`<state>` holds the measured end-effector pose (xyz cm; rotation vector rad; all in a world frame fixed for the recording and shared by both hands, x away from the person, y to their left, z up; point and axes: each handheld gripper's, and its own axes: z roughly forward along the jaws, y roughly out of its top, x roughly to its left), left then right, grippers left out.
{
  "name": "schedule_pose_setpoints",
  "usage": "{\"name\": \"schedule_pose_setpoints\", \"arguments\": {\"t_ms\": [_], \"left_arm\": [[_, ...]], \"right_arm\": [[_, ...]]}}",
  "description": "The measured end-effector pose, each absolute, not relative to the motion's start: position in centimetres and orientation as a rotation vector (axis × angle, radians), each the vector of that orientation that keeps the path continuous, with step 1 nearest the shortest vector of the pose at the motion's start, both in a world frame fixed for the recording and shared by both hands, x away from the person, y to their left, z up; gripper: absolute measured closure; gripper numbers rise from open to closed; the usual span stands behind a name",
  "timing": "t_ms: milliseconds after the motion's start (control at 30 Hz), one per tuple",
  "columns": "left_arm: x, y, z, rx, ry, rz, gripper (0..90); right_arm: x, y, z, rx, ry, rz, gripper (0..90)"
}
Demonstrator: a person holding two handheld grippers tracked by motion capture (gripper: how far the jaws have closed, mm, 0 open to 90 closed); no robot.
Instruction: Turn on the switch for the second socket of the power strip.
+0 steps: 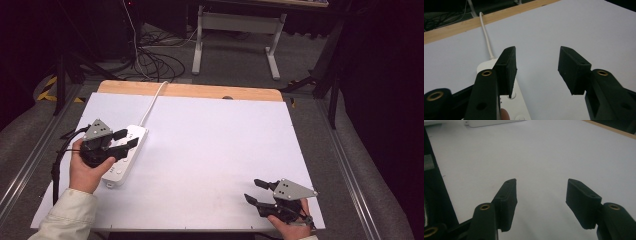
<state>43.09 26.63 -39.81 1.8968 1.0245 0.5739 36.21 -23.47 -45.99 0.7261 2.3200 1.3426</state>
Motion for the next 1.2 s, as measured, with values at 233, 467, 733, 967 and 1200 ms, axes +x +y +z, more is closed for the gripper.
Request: {"name": "schedule_pose_setpoints", "arguments": {"t_ms": [233, 467, 733, 967, 1200], "left_arm": [[43.4, 26.3, -40.3, 1.95, 0.99, 0.573, 54.3], [44.4, 26.3, -41.1, 1.99, 1.025, 0.556, 73.4], [46.0, 26.9, -42.0, 2.008, 1.121, 0.557, 89.9], [47.0, 27.2, -43.3, 2.043, 1.214, 0.461, 90.0], [47.4, 27.4, -44.1, 2.074, 1.248, 0.466, 90.0]], "right_arm": [[36.2, -23.5, -46.0, 0.727, 2.322, 1.347, 42.4], [36.3, -23.4, -46.1, 0.735, 2.343, 1.339, 42.4], [36.4, -23.4, -46.2, 0.737, 2.351, 1.348, 42.4], [36.3, -23.4, -46.2, 0.734, 2.357, 1.349, 42.5], [36.3, -23.4, -46.2, 0.731, 2.358, 1.349, 42.5]]}}
